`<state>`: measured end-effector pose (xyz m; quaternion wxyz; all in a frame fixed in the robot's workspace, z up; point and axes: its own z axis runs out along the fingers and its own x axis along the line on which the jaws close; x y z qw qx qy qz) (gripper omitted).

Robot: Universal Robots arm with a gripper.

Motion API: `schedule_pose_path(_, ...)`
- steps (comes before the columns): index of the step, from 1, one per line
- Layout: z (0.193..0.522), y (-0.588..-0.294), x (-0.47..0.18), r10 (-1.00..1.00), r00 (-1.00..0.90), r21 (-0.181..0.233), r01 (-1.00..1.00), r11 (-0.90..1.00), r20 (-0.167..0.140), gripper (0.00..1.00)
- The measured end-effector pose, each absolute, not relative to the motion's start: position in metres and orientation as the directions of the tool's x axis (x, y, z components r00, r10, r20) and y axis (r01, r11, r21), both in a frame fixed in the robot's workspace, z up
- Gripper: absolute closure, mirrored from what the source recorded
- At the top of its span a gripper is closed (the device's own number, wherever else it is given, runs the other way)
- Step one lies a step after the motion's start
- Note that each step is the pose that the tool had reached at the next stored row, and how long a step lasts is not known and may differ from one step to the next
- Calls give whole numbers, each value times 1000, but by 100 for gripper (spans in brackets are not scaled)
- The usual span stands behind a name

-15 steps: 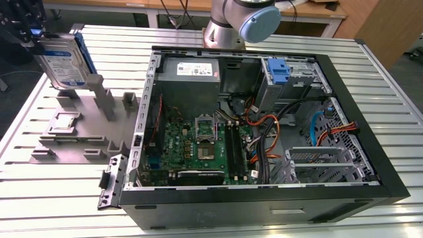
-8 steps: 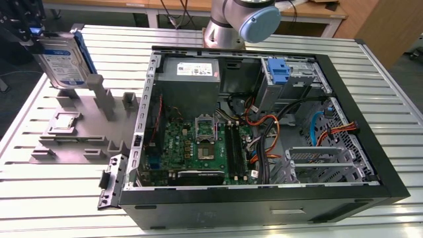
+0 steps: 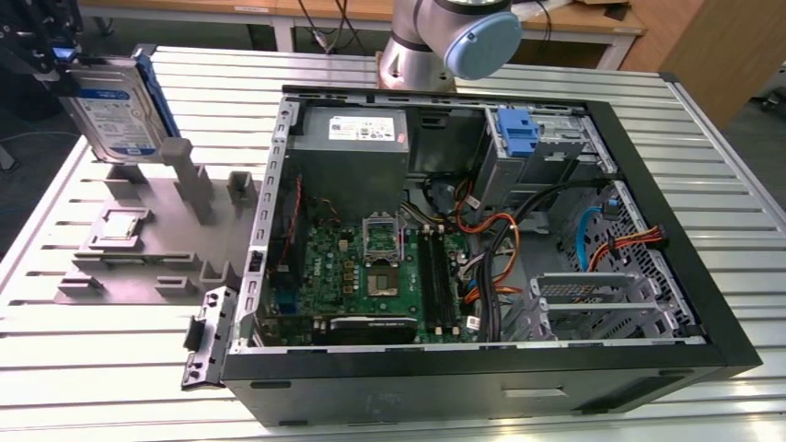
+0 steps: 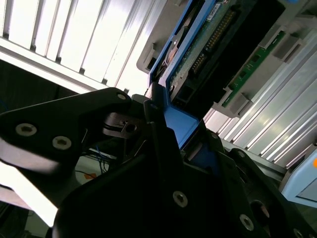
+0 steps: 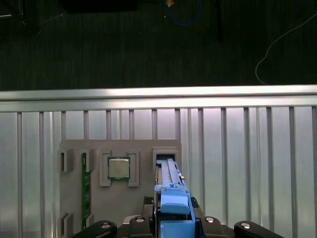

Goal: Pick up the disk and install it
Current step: 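Pick up the disk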

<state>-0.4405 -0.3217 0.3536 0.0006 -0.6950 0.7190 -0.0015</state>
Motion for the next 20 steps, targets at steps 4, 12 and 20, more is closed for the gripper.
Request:
schedule_pose_path(4, 356, -322, -441, -999, -34, -3, -999, 34, 1, 63)
schedule_pose_path(12, 361, -322, -441, -999, -34, -3, -999, 34, 1, 63)
schedule_pose_path(20, 366, -322, -441, -999, -34, -3, -999, 34, 1, 63)
